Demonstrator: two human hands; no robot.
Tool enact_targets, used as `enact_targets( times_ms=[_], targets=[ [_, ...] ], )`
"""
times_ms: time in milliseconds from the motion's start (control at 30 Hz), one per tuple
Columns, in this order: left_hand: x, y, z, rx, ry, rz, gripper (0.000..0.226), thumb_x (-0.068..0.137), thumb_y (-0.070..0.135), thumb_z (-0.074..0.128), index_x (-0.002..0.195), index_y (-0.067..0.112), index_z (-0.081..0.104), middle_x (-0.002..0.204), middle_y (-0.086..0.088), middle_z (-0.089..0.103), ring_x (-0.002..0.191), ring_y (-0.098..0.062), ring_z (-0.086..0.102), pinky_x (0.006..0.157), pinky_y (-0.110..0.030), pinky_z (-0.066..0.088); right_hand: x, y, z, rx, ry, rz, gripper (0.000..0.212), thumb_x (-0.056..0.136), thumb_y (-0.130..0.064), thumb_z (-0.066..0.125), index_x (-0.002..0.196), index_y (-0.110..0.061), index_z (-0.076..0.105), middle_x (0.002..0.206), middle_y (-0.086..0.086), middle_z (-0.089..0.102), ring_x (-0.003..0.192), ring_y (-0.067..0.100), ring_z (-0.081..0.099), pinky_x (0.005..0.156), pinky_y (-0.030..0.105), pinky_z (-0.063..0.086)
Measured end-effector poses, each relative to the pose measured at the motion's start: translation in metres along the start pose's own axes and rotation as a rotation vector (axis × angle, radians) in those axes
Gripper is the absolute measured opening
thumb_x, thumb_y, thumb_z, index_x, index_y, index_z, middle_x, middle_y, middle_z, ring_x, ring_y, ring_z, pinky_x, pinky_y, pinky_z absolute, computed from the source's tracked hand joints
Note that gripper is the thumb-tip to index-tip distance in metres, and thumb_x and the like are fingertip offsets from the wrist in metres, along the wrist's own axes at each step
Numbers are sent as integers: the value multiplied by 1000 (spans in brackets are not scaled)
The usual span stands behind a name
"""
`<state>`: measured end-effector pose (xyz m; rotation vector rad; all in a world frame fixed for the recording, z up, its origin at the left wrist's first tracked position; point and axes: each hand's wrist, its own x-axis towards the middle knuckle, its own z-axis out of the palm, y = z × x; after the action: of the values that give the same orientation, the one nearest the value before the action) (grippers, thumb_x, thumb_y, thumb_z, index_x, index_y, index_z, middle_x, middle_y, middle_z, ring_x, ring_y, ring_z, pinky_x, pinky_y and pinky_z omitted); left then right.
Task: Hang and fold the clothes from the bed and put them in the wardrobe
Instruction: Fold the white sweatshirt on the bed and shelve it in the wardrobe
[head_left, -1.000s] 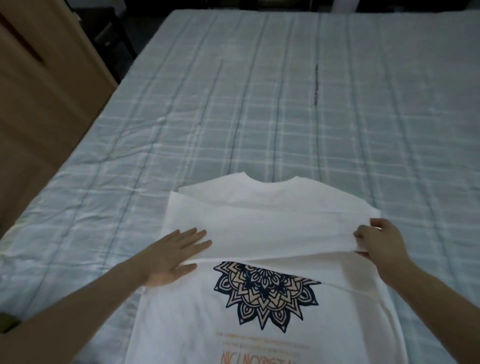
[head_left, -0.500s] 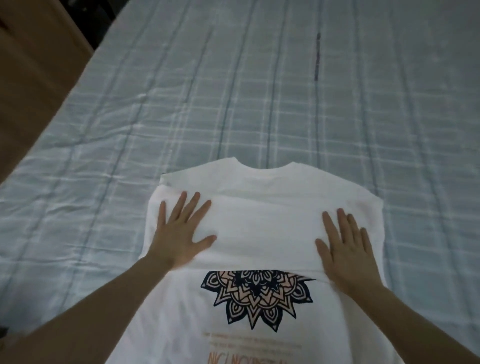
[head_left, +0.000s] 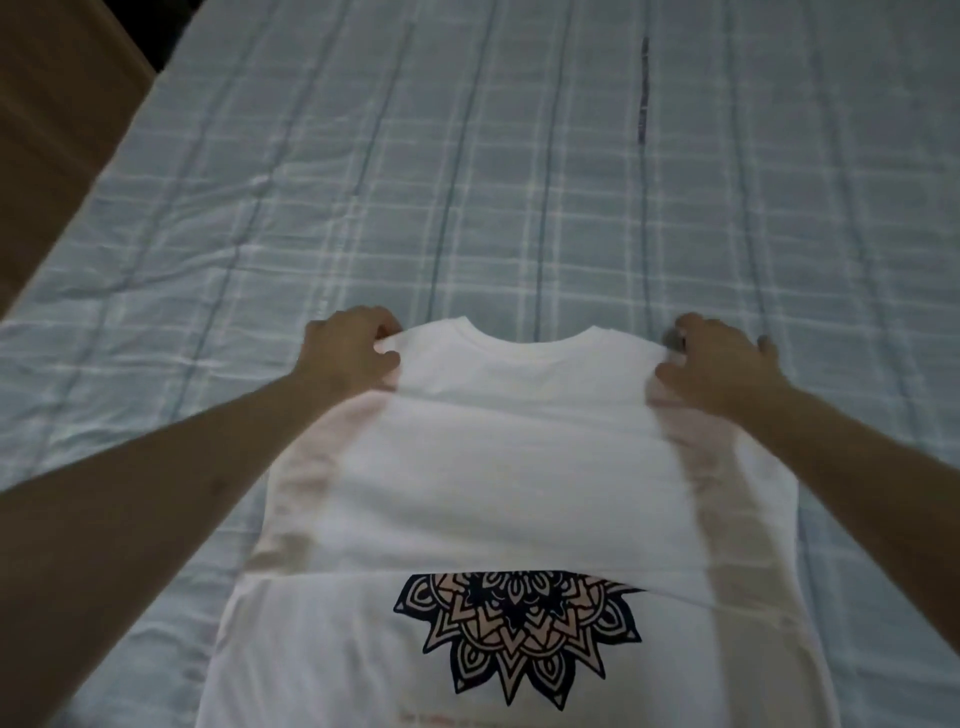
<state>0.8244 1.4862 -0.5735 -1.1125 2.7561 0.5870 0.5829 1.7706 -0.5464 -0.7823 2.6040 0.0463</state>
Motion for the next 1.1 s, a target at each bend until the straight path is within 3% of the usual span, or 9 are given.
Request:
enact_targets(
  times_ms=[67, 167, 333, 433, 567, 800, 900, 1000, 1100],
  targets=[
    [10, -1, -14, 16, -142, 14, 35, 76, 20, 71, 110, 25, 63, 108, 0, 67, 104, -23, 61, 93, -35, 47, 10, 5, -13, -48, -159, 15, 50, 72, -32, 70, 119, -27, 55, 120, 3, 56, 115, 28, 53, 105, 52, 36],
    [15, -11, -24, 140, -323, 72, 50, 72, 30, 80, 117, 22, 60, 109, -1, 55, 105, -25, 56, 87, -32, 45, 15, 22, -21, -139, -237, -4, 64, 55, -37, 73, 116, -32, 56, 113, 4, 60, 106, 30, 58, 94, 46, 48],
    [6, -42, -32, 101, -368, -18, 41, 74, 16, 78, 109, 23, 57, 112, -3, 58, 97, -19, 51, 77, -28, 36, 10, 60, -11, -130, -189, -47, 31, 76, -16, 71, 106, -16, 65, 106, 13, 61, 101, 33, 59, 76, 27, 40],
    [0, -49, -35, 72, -431, -57, 37, 77, 20, 78, 106, 26, 56, 111, -1, 60, 100, -21, 54, 80, -30, 38, 0, 75, 0, 2, -94, -118, 24, 81, -11, 69, 83, -25, 49, 100, 12, 63, 84, 29, 52, 70, 30, 34],
    [-6, -53, -46, -189, -506, -146, 48, 68, 32, 76, 112, 17, 62, 111, -5, 64, 103, -25, 60, 84, -33, 47, -11, 93, 6, 130, -20, -132, 18, 82, -15, 70, 91, -18, 55, 92, 11, 58, 80, 28, 51, 69, 33, 36],
    [-14, -61, -45, -201, -501, -98, 55, 50, 24, 76, 102, 25, 60, 89, 3, 63, 77, -8, 57, 65, -22, 39, -13, 94, -15, 393, -283, 10, 25, 78, -36, 78, 91, -20, 65, 89, 2, 66, 82, 22, 62, 68, 31, 45],
    [-16, -64, -47, -197, -504, -36, 45, 58, 15, 80, 97, 27, 60, 86, 5, 61, 77, -12, 56, 66, -25, 40, -12, 100, -20, 286, -351, -48, 32, 69, -23, 87, 91, -22, 64, 89, 1, 68, 81, 19, 63, 70, 32, 46],
    [-20, -68, -46, -71, -336, 96, 25, 67, 16, 72, 80, 28, 54, 83, 6, 59, 80, -19, 56, 65, -27, 39, -17, 105, -11, 224, -234, -132, 35, 64, -2, 83, 77, -24, 59, 79, 2, 65, 74, 24, 59, 64, 32, 42],
    [-34, -71, -37, 57, -245, 309, 16, 63, 17, 52, 75, 26, 49, 77, 4, 47, 81, -29, 55, 65, -32, 35, -37, 106, 10, 279, 47, -213, 42, 61, 14, 69, 65, -23, 51, 63, -2, 56, 61, 22, 53, 54, 21, 36]
  ],
)
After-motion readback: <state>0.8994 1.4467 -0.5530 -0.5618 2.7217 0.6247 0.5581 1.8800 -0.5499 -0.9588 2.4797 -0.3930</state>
